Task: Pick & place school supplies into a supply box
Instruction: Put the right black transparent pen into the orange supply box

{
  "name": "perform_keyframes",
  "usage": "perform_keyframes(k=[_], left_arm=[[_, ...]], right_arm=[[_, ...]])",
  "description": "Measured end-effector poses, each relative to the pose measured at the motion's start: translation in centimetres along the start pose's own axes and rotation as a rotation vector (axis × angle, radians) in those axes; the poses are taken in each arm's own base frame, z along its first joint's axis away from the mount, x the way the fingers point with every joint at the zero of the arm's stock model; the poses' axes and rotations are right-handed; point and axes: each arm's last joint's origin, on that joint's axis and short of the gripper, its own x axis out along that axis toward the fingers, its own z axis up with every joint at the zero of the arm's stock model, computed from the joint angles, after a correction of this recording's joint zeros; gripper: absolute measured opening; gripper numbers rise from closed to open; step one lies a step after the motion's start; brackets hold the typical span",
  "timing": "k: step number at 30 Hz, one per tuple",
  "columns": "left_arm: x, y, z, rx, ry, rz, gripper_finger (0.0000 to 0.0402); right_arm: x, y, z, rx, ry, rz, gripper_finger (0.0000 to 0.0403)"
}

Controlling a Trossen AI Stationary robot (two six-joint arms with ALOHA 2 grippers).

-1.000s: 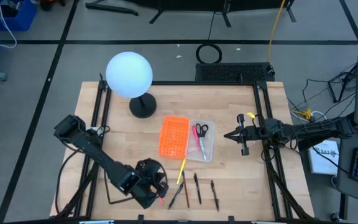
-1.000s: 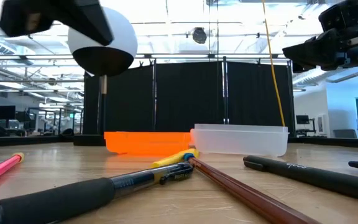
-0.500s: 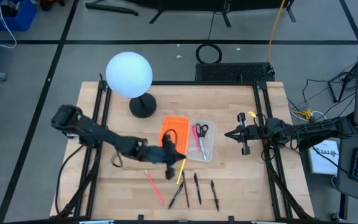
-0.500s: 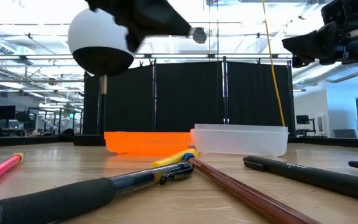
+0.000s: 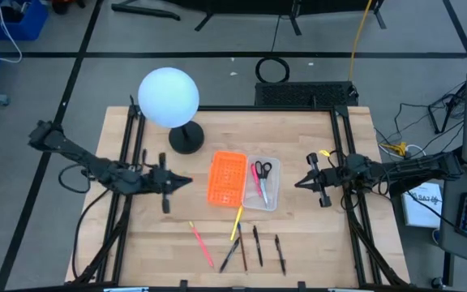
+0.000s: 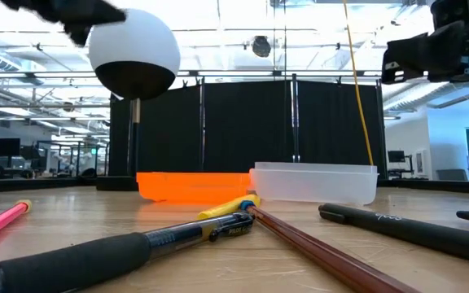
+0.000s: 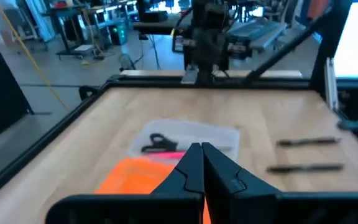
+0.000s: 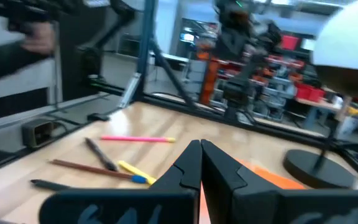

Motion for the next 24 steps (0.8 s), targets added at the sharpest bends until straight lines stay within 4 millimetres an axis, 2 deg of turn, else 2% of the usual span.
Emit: perform_keyframes(k=[4, 7, 11, 14, 17, 24], left_arm=[[-1.1, 1.1, -2.5, 0.011, -0.088, -0.005, 0.0002], [-1.4, 1.3, -4.5, 0.085, -0.109, -0.074, 0.0002], [-1.9, 1.9, -6.7, 0.114, -0.134, -0.093, 0.0002], [-2.2, 2.1, -7.4, 0.115, -0.178, -0.113, 0.0003], [-2.4, 2.2, -7.7, 0.151, -0.174, -0.147, 0.0004], [-3.6, 2.2, -7.0, 0.217, -0.232, -0.182, 0.0003]], right_arm=[[0.0, 0.0, 0.0, 0.022, -0.002, -0.01, 0.0], [0.0, -0.1, 0.1, 0.013, -0.009, -0.017, 0.0], [0.0, -0.4, 0.5, -0.005, -0.037, -0.129, 0.0], [-0.1, -0.7, 0.6, 0.05, -0.041, -0.203, 0.0], [-0.1, -0.7, 0.7, 0.074, -0.052, -0.203, 0.0], [-0.1, -0.7, 0.7, 0.079, -0.053, -0.202, 0.0]])
